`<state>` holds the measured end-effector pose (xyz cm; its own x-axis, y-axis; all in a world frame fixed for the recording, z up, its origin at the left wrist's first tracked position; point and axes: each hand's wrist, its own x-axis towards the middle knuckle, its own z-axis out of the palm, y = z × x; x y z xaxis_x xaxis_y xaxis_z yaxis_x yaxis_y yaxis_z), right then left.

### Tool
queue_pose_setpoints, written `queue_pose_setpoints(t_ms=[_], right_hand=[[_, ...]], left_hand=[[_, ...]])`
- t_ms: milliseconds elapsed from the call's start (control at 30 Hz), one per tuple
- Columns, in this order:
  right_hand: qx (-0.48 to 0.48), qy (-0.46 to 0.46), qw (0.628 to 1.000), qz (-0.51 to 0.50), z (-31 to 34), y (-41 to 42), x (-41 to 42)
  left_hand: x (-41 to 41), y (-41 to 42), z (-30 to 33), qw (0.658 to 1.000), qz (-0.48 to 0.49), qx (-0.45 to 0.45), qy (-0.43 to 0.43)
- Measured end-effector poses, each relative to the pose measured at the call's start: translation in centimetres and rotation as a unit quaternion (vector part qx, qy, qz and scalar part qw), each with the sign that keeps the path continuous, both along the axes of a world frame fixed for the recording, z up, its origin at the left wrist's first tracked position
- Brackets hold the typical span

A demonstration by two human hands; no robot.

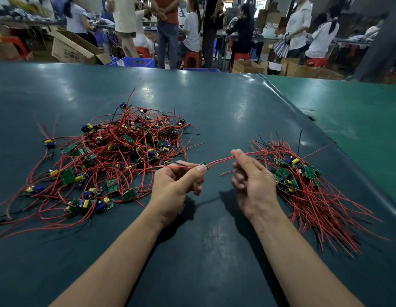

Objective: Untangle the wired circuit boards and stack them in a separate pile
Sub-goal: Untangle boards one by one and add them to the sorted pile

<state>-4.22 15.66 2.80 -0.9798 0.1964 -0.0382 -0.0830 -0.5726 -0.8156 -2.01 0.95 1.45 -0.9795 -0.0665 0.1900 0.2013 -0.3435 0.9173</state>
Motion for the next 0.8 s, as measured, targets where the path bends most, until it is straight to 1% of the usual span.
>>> queue_pose_setpoints(t_ms=[100,233,267,300,367,400,467,567,733,800], right_hand=[[-0.004,0.005,1.0,-0.027,-0.1,0.7,-0.4],[-0.025,-0.019,0.999,0.021,-0.5,0.5,-0.6],[-0.008,-0.017,1.0,0.007,-0.6,0.5,-0.6],[0.032,-0.008,0.999,-0.028,-0.7,0.6,-0.6],[0.122,0.017,0.986,-0.11,-0.9,0.8,-0.6],[0.141,0.026,0.98,-0.138,-0.9,0.9,-0.6],[0.141,0.035,0.976,-0.161,-0.9,1.0,-0.6],[0.114,0.041,0.979,-0.167,-0.8,1.4,-0.7],[0.153,0.059,0.968,-0.193,-0.7,1.7,-0.6],[0.152,0.065,0.967,-0.194,-0.7,1.7,-0.6]], left_hand=[[0.1,0.1,0.1,0.999,0.03,-0.015,0.02],[0.1,0.1,0.1,0.998,0.055,-0.031,0.021],[0.1,0.0,0.1,0.998,0.057,-0.03,0.017],[0.1,-0.1,0.1,0.998,0.056,-0.031,0.013],[0.1,-0.1,0.0,0.998,0.048,-0.043,0.009],[0.1,-0.1,0.0,0.998,0.042,-0.05,0.008],[0.1,-0.1,-0.1,0.998,0.031,-0.062,0.004],[0.0,-0.1,-0.1,0.998,0.027,-0.063,-0.004],[0.1,-0.1,-0.1,0.997,0.009,-0.078,-0.015],[0.1,-0.2,-0.1,0.997,0.006,-0.078,-0.016]])
